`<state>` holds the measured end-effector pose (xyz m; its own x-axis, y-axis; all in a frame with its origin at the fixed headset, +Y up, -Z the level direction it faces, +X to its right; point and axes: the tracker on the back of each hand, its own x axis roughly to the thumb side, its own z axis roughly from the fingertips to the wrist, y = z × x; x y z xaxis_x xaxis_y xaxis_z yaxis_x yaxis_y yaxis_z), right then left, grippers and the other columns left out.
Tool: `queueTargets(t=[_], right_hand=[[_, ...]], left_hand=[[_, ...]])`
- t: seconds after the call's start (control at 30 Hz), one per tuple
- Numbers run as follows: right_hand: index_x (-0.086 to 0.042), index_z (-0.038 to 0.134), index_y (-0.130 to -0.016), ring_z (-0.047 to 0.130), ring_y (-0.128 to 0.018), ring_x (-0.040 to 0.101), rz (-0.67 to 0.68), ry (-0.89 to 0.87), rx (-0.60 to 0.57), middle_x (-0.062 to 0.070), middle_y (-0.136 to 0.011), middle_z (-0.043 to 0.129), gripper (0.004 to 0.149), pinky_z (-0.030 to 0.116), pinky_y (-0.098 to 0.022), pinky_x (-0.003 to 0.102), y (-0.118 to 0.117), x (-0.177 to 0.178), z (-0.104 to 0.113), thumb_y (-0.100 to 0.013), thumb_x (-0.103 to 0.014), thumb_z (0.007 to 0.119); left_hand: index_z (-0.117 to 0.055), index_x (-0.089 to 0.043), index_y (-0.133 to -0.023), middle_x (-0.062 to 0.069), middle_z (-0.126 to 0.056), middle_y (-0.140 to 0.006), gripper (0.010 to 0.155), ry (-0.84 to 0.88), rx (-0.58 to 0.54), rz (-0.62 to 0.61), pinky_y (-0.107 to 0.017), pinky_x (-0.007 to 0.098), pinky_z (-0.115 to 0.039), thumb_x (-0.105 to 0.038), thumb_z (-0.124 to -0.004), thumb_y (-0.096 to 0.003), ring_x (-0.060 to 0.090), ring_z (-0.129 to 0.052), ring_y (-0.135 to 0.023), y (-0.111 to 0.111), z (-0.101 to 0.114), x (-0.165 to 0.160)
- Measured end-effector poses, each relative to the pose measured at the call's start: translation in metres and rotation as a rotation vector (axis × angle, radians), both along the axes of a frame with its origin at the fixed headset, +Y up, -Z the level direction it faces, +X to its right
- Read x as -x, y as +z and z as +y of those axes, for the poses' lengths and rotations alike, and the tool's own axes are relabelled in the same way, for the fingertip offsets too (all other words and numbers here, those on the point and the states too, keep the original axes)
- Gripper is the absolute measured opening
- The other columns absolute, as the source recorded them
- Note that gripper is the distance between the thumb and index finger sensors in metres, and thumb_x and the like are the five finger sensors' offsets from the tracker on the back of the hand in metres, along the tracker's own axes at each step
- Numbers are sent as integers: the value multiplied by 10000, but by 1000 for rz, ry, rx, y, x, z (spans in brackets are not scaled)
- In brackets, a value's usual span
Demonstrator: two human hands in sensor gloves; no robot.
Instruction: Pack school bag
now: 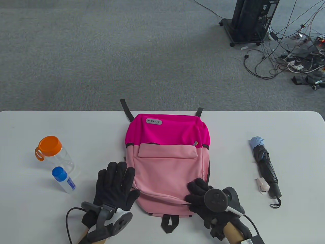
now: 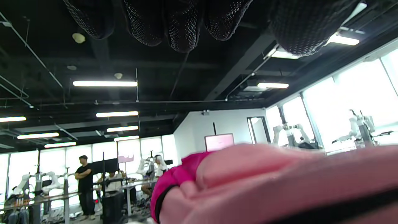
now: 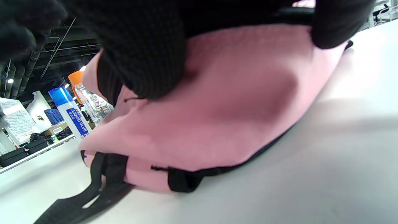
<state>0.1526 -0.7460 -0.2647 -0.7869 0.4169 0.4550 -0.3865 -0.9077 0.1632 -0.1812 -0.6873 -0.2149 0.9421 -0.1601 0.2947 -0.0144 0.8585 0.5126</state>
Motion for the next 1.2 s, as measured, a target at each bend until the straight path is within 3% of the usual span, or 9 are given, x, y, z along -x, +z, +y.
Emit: queueTargets(t=[0.27, 0.43, 0.53, 0.67, 0.8, 0.9, 1.0, 1.1, 1.2], right_hand=[[-130, 930, -816, 518, -1037, 453, 5, -7, -62, 163, -1069, 671, 441, 616, -622, 758, 4, -1, -6, -414, -312, 921], [-122, 905, -861, 517, -1045, 472, 22, -7, -38, 191, -1084, 673, 507, 587, -619, 796, 3, -3, 2, -411, -355, 907], [-93, 752, -995, 489, -1034, 593, 36, -81, 46, 281, -1112, 628, 719, 531, -621, 838, 1, -10, 22, -391, -446, 919], [-9, 586, -1061, 490, -1029, 608, -112, -169, -20, 340, -1114, 578, 806, 521, -636, 820, -7, -34, 66, -442, -456, 845], [53, 418, -1076, 437, -1010, 643, -344, 98, -82, 388, -1117, 463, 896, 524, -639, 800, -22, -62, 96, -457, -451, 827], [71, 337, -1074, 347, -989, 671, -481, 285, 4, 418, -1108, 350, 937, 478, -634, 801, -35, -78, 81, -462, -451, 818], [60, 204, -1066, 214, -962, 680, -624, 559, 102, 425, -1085, 187, 963, 382, -619, 816, -44, -91, 43, -474, -469, 749], [58, 157, -1062, 151, -947, 690, -677, 629, 227, 434, -1075, 131, 955, 329, -618, 819, -47, -100, 13, -478, -489, 678], [50, 256, -1086, 181, -961, 688, -789, 701, 307, 428, -1092, 186, 877, 343, -616, 828, -47, -107, -6, -499, -433, 695]], left_hand=[[-338, -144, -1187, 253, -382, -1261, 957, -55, 225, 11, -756, 759, -406, -691, -627, -457, 574, -318, -1134, -20, -32, 9], [-307, -140, -1187, 252, -331, -1264, 966, -77, 254, -8, -747, 777, -354, -691, -615, -456, 568, -254, -1126, -22, -40, 10], [-309, -142, -1186, 248, -334, -1263, 961, -78, 245, 2, -745, 781, -352, -687, -619, -457, 568, -255, -1126, -22, -41, 12], [-311, -144, -1185, 250, -330, -1262, 956, -67, 250, 1, -743, 786, -353, -680, -625, -459, 562, -250, -1127, -23, -42, 13], [-315, -143, -1185, 255, -326, -1261, 951, -69, 261, 11, -740, 790, -354, -675, -628, -462, 565, -249, -1126, -23, -42, 14], [-320, -142, -1185, 252, -331, -1261, 947, -69, 263, 12, -739, 791, -354, -672, -629, -462, 566, -250, -1125, -23, -42, 14], [-340, -150, -1184, 247, -365, -1263, 931, -66, 292, -7, -740, 792, -364, -659, -639, -465, 564, -286, -1134, -23, -44, 14], [-335, -150, -1184, 244, -362, -1264, 928, -67, 295, -2, -743, 790, -364, -655, -638, -467, 563, -285, -1134, -23, -43, 14], [-336, -150, -1184, 246, -362, -1263, 925, -57, 289, 0, -743, 792, -363, -651, -639, -468, 564, -285, -1133, -22, -41, 16]])
